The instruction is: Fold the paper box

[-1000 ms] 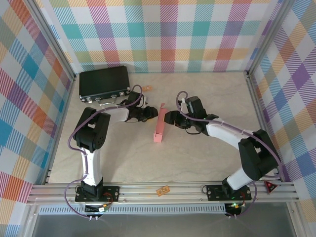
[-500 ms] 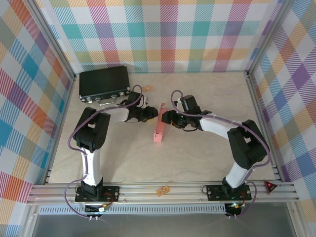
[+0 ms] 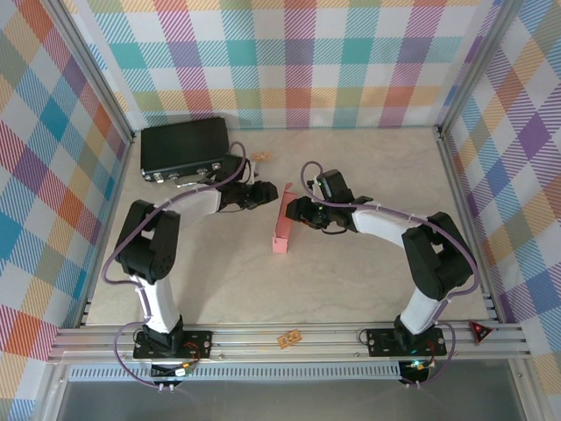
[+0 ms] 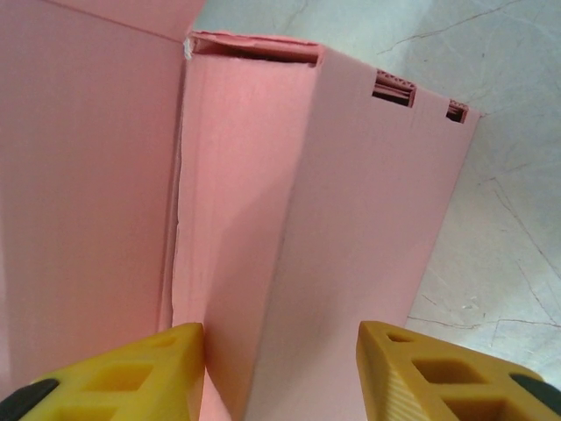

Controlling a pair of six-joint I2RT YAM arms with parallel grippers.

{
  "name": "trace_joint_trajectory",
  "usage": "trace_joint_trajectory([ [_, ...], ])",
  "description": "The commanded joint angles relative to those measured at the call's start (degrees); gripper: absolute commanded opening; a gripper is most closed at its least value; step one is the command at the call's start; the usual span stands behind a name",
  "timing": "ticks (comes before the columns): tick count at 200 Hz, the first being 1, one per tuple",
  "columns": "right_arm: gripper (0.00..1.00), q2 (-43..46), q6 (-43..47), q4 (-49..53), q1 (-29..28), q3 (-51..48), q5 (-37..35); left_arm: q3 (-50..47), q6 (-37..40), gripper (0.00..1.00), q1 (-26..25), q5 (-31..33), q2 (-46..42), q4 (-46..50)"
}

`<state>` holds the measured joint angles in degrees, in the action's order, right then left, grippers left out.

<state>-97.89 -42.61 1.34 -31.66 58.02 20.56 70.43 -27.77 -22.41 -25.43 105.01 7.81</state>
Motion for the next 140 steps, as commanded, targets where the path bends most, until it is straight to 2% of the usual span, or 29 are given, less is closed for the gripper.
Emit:
trace_joint_trajectory([
  [1,0.48,-1.3,-0.5,6.3,-0.3,0.1,-3.7,0.4,2.3,0.44,-0.3,3.5,-6.0,3.2],
  [47,0.52,2.3,0.4,6.0,-0.4,1.0,-3.9,-0.8,4.3,0.46,-1.0,5.8,-12.8,7.2],
  [86,0.57,6.2,1.3,7.3,-0.3,2.0,-5.7,-2.1,6.2,0.61,-4.1,9.4,-17.0,10.5],
  [140,0.59,10.0,2.4,8.7,0.0,0.7,-8.8,-1.4,8.3,0.76,-8.8,16.1,-16.8,13.2],
])
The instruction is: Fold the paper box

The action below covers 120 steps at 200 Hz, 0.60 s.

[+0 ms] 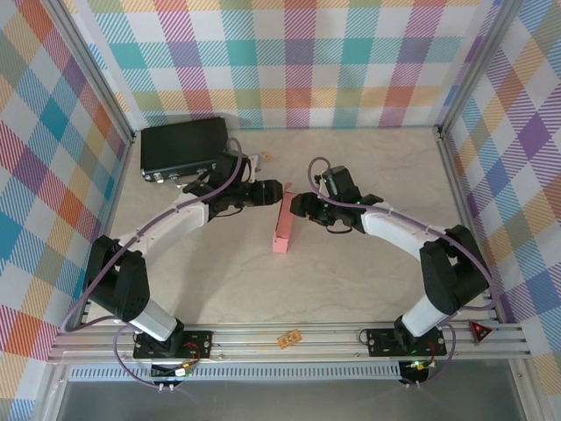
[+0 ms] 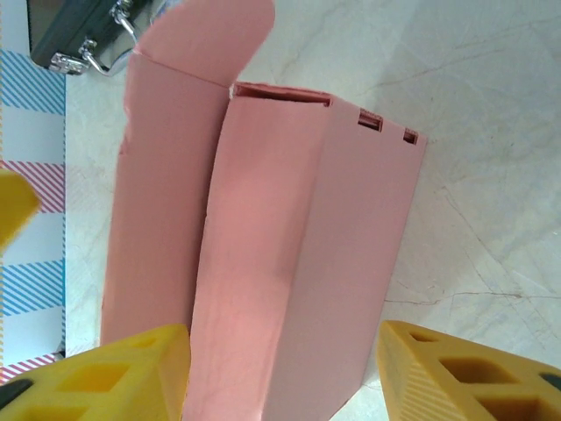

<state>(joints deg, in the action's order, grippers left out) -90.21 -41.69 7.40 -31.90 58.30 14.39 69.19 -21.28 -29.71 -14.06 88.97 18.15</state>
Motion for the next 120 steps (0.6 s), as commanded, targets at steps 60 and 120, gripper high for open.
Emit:
trace_joint_trajectory([
  [60,0.60,11.5,2.8,6.9,6.9,-7.3,-5.7,8.4,6.4,0.87,-7.1,11.8,7.1,11.2],
  [120,0.61,19.7,4.2,9.3,15.3,-16.0,-3.1,18.9,10.5,0.87,-11.5,20.7,17.4,20.5],
])
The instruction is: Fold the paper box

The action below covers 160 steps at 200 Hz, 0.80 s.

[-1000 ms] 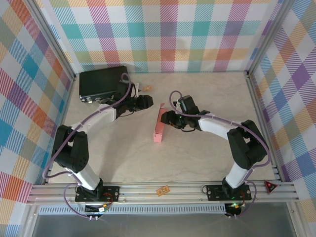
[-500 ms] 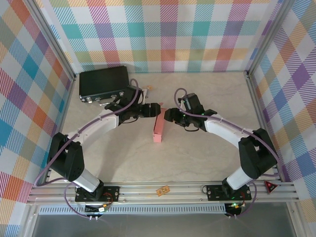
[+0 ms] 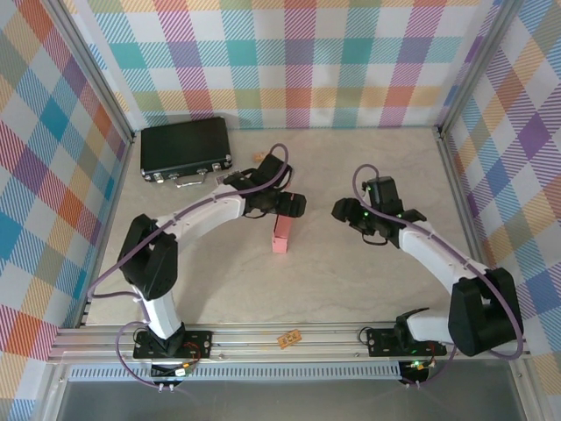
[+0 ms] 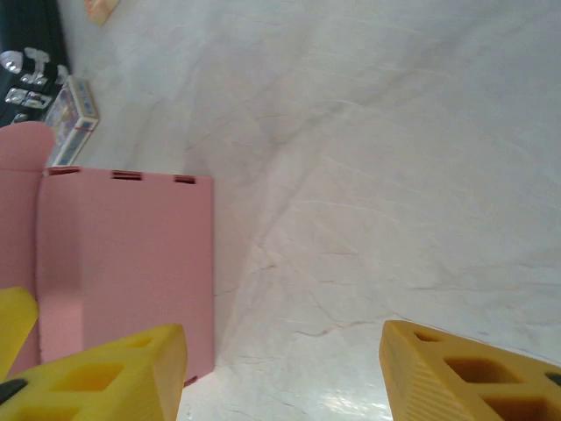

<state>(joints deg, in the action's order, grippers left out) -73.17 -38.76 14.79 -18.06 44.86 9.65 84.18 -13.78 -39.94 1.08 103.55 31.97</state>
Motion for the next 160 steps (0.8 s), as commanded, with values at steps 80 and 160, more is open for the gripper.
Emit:
trace_joint_trajectory([
  [80,0.61,4.9,1.3,2.0,3.8,-5.5,2.6,10.7,10.3,0.65,-3.6,10.2,10.1,13.2],
  [160,0.61,5.2,1.4,2.3,4.4,-6.2,2.8,13.1,28.0,0.53,-3.2,4.5,12.6,11.6],
])
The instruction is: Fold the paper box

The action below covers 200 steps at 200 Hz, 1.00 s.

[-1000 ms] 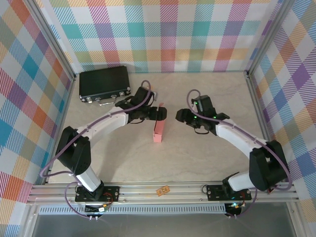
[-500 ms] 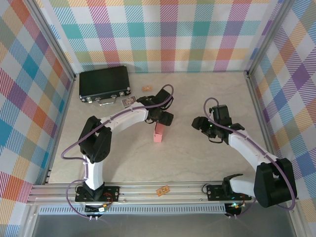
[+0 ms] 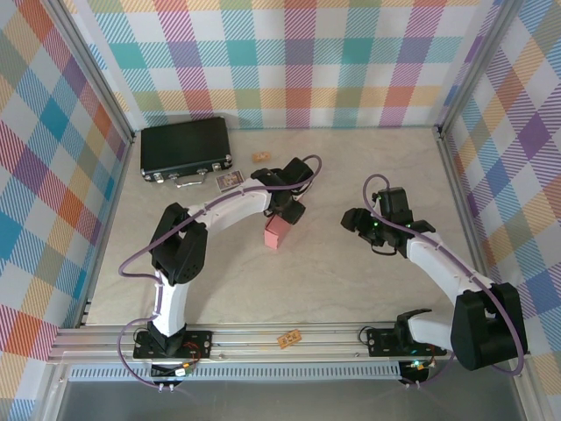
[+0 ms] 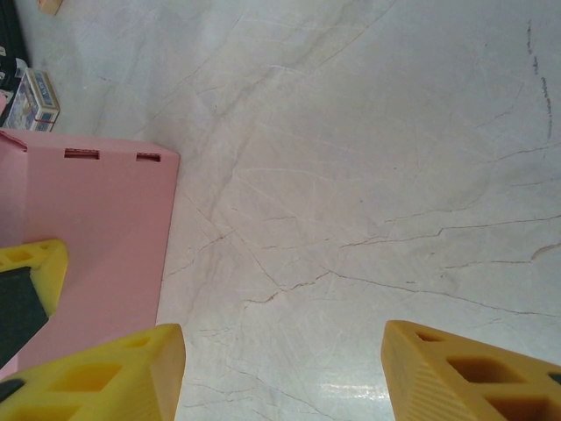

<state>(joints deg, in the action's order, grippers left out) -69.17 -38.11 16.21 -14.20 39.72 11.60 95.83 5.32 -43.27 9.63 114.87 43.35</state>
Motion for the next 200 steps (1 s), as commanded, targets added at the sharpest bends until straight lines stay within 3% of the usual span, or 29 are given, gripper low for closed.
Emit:
trace_joint_trajectory([
  [1,0.61,1.2,0.8,0.9,0.5,-1.1,0.9,1.5,9.1,0.53,0.2,-4.3,1.3,0.2],
  [53,0.62,2.9,0.8,1.9,1.1,-2.2,0.6,0.6,23.8,0.52,2.5,-19.8,1.0,-2.7],
  [135,0.62,5.0,0.5,2.8,1.5,-3.6,0.5,0.3,51.1,0.54,3.5,-32.3,2.2,1.5],
  [200,0.62,5.3,0.3,3.0,1.5,-4.2,0.7,4.0,54.1,0.58,4.1,-33.7,4.1,5.1],
])
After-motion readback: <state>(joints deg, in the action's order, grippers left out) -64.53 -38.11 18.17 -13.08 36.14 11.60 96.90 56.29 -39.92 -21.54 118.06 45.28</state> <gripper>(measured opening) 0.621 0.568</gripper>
